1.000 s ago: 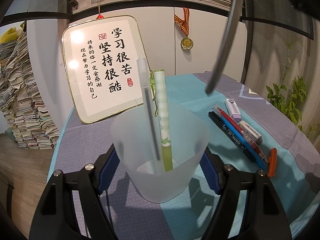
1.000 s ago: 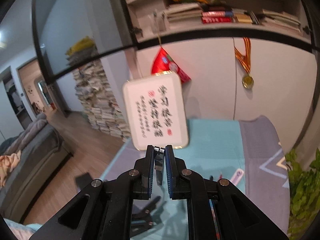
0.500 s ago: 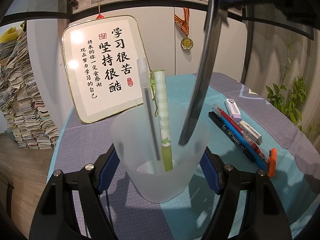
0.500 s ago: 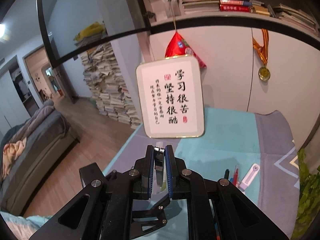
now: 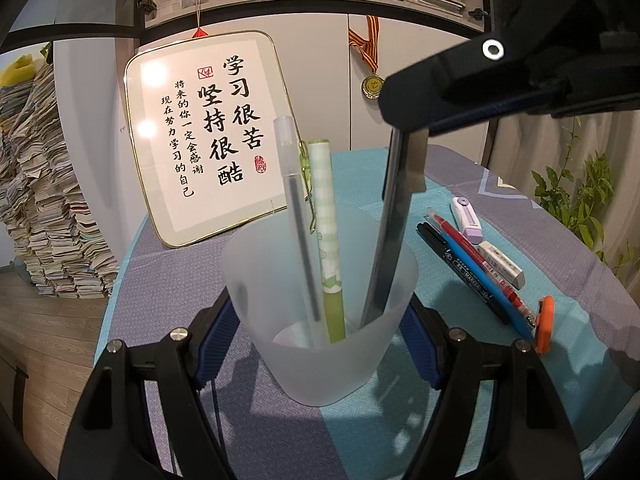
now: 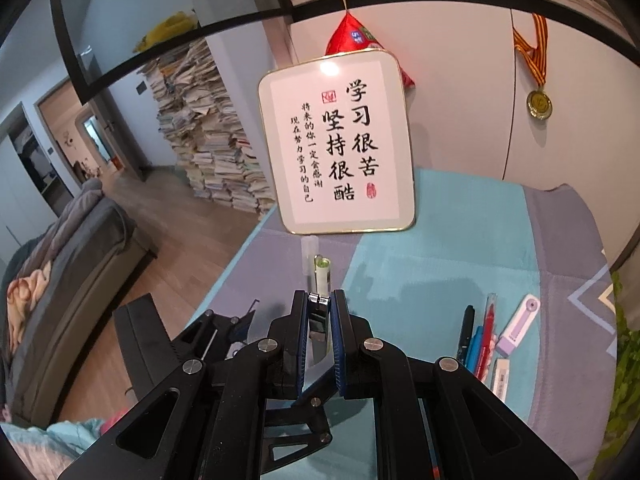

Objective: Organize stationery
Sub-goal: 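Lower the dark grey pen into the frosted cup and release it, then reach the right gripper down to the black marker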

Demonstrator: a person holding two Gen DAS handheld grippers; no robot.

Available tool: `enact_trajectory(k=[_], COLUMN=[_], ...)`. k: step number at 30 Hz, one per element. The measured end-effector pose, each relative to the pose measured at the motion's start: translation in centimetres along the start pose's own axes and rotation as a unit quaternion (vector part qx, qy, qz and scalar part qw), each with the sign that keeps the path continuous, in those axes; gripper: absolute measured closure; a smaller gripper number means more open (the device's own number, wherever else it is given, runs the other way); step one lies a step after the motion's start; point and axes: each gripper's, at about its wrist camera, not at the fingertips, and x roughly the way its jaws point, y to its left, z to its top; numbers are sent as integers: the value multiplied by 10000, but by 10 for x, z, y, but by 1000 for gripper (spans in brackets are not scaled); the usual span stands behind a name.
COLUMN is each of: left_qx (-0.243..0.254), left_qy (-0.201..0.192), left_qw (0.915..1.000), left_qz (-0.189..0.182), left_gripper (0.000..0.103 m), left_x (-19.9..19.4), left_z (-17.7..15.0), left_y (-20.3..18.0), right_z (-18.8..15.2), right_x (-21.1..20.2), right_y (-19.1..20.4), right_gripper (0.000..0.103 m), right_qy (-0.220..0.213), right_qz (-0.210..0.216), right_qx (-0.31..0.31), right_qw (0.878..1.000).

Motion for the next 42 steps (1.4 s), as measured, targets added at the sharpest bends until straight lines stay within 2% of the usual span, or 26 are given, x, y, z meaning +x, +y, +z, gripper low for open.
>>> enact_trajectory(k=[13,18,21,26,30,36,42], left_qx=[2,1,-4,0,-4,-5,-3], left_qy=[2,0,4,4,5,5,5], left_qw=[10000,10000,10000,10000,10000,10000,10000], left_qz=[1,1,-2,0,-2,-3,-2], left_gripper=[29,29,29,29,29,29,29], left_x=[0,0,0,0,0,0,0], left_z=[0,0,0,0,0,0,0], left_y=[0,0,0,0,0,0,0], right_z=[-2,-1,0,-3,-9,-15,-22], right_x=[5,-6,-14,-20,-9,36,69], right_y=[-7,-10,-15,-48,-78,-110,-125], right_gripper=[91,91,91,91,91,90,83], right_qy=[139,-52,-189,-254,-45,631,1007], right_qz=[157,217,87,-300,-559,-763,-895], right_qx=[192,251,277,661,965,1180,1273], right_qw=[9996,9994,9994,9970,9937,9881,9827])
